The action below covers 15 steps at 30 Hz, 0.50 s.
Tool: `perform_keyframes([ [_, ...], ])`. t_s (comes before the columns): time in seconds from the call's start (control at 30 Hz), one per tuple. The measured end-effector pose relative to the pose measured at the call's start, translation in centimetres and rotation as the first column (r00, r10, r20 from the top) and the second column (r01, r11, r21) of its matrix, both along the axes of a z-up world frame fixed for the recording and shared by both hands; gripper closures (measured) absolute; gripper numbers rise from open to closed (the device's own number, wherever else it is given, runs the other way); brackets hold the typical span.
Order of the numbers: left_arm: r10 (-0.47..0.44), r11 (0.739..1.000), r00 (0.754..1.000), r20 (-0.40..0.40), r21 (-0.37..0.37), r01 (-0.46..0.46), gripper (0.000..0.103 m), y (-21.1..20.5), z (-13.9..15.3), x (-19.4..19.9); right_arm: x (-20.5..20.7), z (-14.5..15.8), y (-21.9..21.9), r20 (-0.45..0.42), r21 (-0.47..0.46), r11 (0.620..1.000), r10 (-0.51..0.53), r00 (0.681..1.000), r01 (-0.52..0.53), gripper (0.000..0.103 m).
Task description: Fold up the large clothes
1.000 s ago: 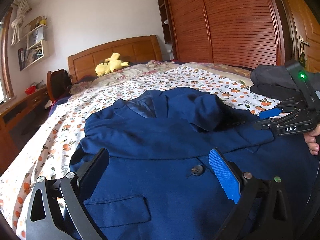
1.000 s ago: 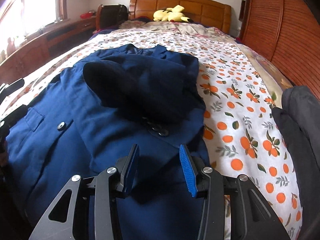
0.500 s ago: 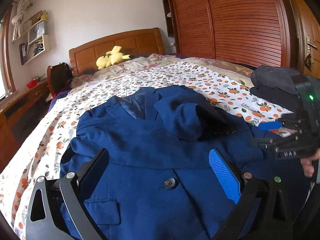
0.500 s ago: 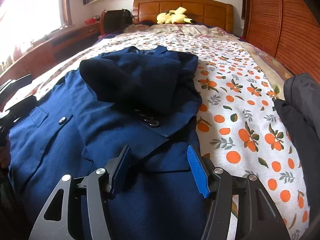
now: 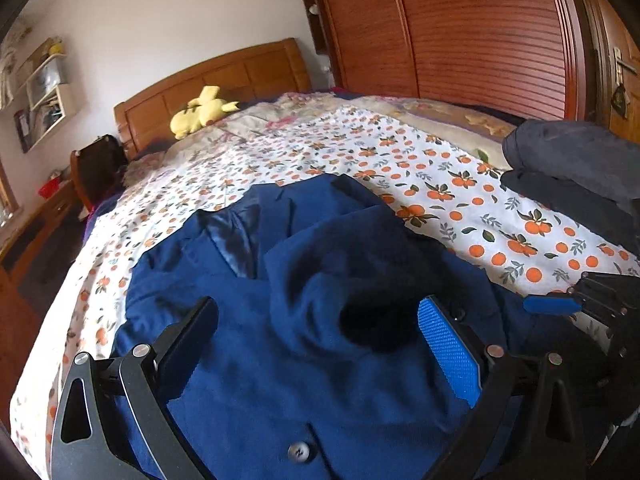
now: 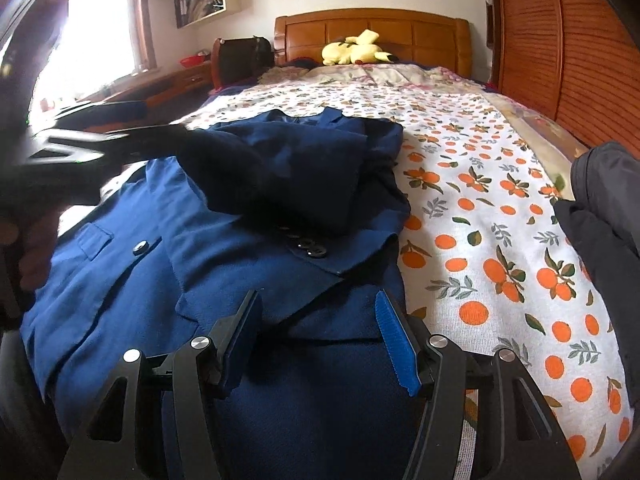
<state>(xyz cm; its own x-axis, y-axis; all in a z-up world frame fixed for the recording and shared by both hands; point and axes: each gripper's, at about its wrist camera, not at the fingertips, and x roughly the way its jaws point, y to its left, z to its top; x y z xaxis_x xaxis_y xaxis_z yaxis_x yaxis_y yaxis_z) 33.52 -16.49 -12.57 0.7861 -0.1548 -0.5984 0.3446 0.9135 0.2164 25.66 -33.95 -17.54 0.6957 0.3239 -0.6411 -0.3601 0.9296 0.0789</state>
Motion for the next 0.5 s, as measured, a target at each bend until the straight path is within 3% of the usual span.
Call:
perform_keyframes([
  [0.2, -0.016, 0.999, 0.997, -0.081, 0.039, 0.019, 0.031, -0.8, -1.2, 2.0, -0.2, 0.4, -0.1, 0.010, 0.002, 1.000, -0.003, 1.000, 0.003, 0.046],
  [0.27, -0.025, 0.999, 0.995, -0.093, 0.043, 0.029, 0.059, -0.8, -1.4, 2.3, -0.1, 0.4, 0.0, 0.012, -0.007, 1.000, -0.004, 1.000, 0.004, 0.046],
  [0.37, -0.028, 0.998, 0.995, -0.093, 0.057, 0.034, 0.091, -0.7, -1.3, 2.7, 0.0, 0.4, 0.3, 0.012, -0.020, 1.000, -0.005, 1.000, 0.005, 0.046],
  [0.5, 0.022, 0.999, 0.999, -0.041, 0.039, -0.021, 0.094, 0.6, -0.4, 2.4, 0.0, 0.3, 0.4, 0.008, -0.021, 1.000, -0.005, 1.000, 0.005, 0.046],
])
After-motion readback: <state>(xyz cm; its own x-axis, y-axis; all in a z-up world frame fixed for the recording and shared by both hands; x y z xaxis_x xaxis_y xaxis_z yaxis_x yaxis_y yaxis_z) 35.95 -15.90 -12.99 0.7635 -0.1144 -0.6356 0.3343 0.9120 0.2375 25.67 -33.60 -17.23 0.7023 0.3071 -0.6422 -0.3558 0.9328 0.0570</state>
